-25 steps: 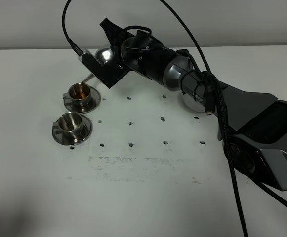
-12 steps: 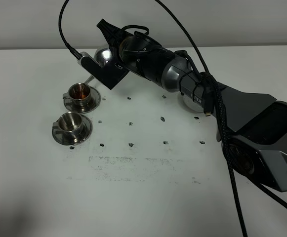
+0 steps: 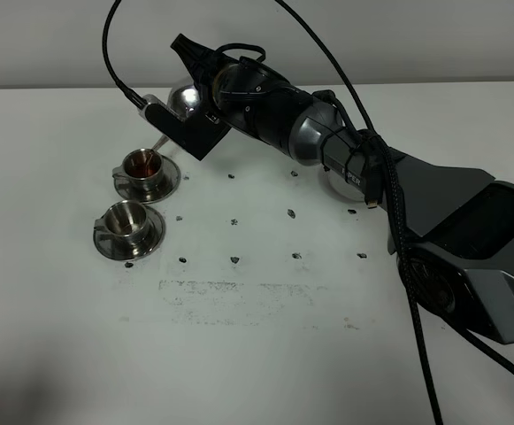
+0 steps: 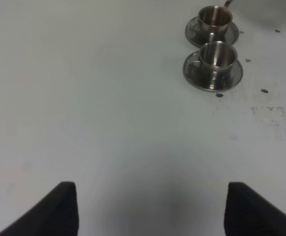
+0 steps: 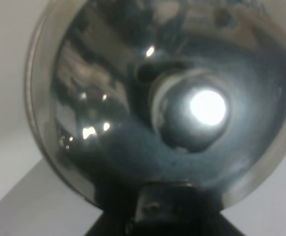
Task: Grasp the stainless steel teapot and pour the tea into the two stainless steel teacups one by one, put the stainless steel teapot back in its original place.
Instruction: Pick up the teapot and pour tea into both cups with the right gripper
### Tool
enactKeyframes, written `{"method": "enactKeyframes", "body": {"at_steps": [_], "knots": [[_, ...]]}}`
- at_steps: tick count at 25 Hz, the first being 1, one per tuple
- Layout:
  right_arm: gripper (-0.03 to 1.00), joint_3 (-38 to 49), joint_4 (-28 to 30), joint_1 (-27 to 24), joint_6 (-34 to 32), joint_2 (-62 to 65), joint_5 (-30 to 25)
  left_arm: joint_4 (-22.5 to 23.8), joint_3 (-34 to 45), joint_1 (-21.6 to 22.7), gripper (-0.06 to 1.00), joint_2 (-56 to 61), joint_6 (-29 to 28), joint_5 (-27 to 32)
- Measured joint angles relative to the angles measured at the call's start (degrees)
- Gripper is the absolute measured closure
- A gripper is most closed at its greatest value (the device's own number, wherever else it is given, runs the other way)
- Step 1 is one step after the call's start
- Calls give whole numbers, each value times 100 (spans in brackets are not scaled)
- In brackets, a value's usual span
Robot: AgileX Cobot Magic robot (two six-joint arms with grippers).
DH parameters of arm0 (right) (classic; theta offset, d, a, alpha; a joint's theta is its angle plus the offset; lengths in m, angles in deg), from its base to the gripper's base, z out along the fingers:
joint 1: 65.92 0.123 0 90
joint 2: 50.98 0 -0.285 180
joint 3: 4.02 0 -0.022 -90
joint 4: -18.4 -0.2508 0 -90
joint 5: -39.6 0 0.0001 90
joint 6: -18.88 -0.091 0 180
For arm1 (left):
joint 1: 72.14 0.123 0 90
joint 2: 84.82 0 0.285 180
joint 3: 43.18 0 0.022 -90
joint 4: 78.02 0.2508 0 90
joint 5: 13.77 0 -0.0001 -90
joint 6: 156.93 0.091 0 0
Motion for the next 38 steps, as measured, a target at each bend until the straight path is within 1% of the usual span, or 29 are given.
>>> {"method": "enactKeyframes", "body": {"at_steps": [14,38], "knots": [[77,0,7,0,6,0,243,0,0,0,34,0,0,0],[77,0,46,6,33,0,284,0,0,0,34,0,0,0]]}}
